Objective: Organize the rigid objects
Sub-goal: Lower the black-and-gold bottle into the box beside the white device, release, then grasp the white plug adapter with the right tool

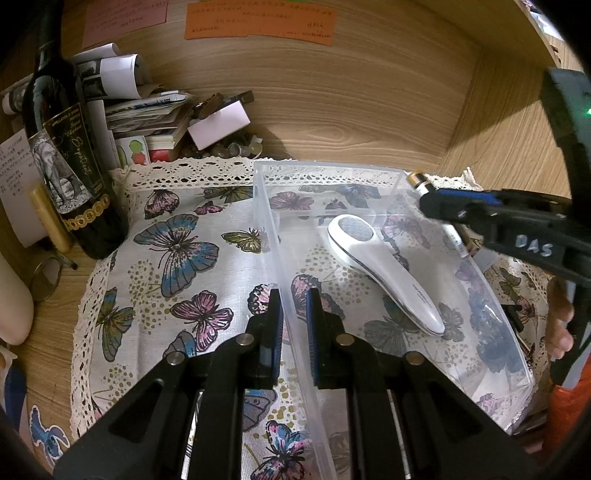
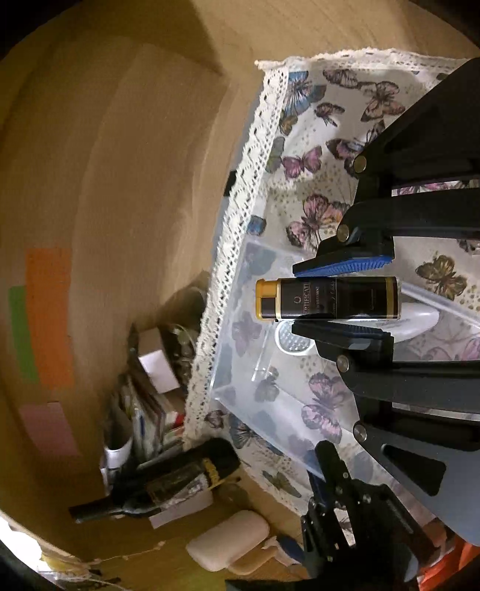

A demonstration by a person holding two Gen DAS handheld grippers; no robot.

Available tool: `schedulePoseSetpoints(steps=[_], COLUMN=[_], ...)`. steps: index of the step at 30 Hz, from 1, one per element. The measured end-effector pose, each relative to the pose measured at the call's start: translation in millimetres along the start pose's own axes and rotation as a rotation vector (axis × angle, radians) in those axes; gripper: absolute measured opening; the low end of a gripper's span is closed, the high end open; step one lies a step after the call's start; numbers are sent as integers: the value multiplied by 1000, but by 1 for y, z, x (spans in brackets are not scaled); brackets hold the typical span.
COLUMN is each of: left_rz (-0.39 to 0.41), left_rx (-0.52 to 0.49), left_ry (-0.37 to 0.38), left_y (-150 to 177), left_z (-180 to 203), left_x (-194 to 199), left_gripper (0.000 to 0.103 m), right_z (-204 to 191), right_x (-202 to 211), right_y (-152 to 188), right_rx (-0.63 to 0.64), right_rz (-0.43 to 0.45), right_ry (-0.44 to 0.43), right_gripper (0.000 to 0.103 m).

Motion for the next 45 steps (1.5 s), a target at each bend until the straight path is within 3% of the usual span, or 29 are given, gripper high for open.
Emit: schedulePoseSetpoints(steps=[10, 22, 27, 35, 40, 45], left_rz=[2, 3, 3, 3, 6, 8], left_rx=[-1, -2, -2, -6, -3, -2], left_ry=[5, 6, 7, 4, 5, 5], left_y=[0, 0, 0, 0, 0, -1], left_z=[0, 0, -1, -1, -2, -2], left_x=[-1, -1, -1, -1, -1, 0], left_gripper=[12, 12, 12, 12, 12, 12], right_z=[-16, -16, 3, 53, 93, 123], right_x=[-28, -12, 6, 32, 29, 8], right_y=[6, 7, 5, 7, 21, 45], right_rx=[55, 61, 26, -46, -127, -191], right_rz=[-80, -43, 2, 65, 28, -55], right_ry=[16, 19, 53, 171, 224, 266], right_gripper=[22, 26, 31, 50, 59, 59])
Point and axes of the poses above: each gripper's, at about its wrist camera, not at the fingertips, and x roughly against the way its jaws point, z to its right, y to its underside, the point moved 6 cm from there along -x, roughly the way its jaws point, and after that the axes turned 15 degrees about y, right-handed, at the moved point
